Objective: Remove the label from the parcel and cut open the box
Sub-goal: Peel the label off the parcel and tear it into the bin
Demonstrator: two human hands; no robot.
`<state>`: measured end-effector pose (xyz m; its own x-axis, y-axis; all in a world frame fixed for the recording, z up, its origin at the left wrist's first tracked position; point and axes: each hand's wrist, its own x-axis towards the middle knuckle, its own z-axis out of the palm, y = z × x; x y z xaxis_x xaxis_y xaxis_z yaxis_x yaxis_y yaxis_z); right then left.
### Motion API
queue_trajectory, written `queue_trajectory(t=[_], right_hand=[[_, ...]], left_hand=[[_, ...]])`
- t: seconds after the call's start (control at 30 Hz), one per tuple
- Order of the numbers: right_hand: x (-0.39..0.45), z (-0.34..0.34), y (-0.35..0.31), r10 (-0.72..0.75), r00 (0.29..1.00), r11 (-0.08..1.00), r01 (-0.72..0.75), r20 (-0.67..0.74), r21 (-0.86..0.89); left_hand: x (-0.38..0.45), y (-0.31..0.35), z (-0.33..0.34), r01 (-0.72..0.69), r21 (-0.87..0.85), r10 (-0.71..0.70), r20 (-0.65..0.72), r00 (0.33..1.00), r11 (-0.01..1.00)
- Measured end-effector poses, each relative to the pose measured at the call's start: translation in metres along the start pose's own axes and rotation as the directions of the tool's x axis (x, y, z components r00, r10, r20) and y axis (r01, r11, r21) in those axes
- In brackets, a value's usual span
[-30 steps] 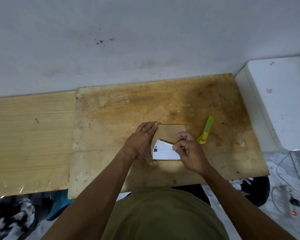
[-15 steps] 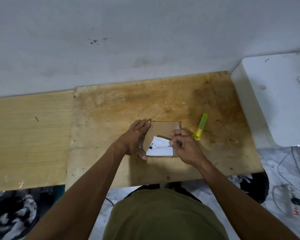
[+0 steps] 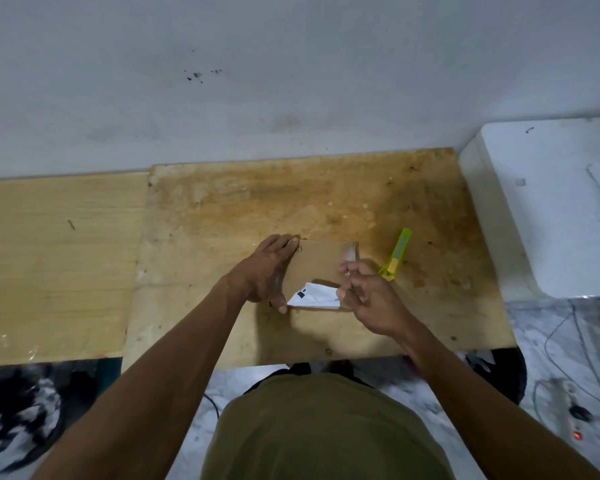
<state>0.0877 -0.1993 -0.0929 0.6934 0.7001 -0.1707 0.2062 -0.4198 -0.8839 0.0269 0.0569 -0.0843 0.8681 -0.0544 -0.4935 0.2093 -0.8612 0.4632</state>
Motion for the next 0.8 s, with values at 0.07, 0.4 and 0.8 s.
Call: queue_trajectory(t=[0.07,0.4,0.8], right_hand=[[-0.009,-0.001,-0.001,-0.168,0.986,0.973,0.165,-0.002,-0.162],[-0.046,0.016,0.000,-0.333,0.943,0.859,0.310,0.016,-0.407],[-0.057,0.019,0.015,-0.451,0.888,0.597,0.377,0.093,-0.708]], left_hand=[[0.000,0.000,0.000,0.003,0.012,-0.003,0.006,1.000,1.000],[0.000,0.002,-0.001,-0.013,0.061,0.013,0.003,1.000,0.998],[-0.007,0.011,-0.004,0.002,0.036,-0.002,-0.004,1.000,0.999]])
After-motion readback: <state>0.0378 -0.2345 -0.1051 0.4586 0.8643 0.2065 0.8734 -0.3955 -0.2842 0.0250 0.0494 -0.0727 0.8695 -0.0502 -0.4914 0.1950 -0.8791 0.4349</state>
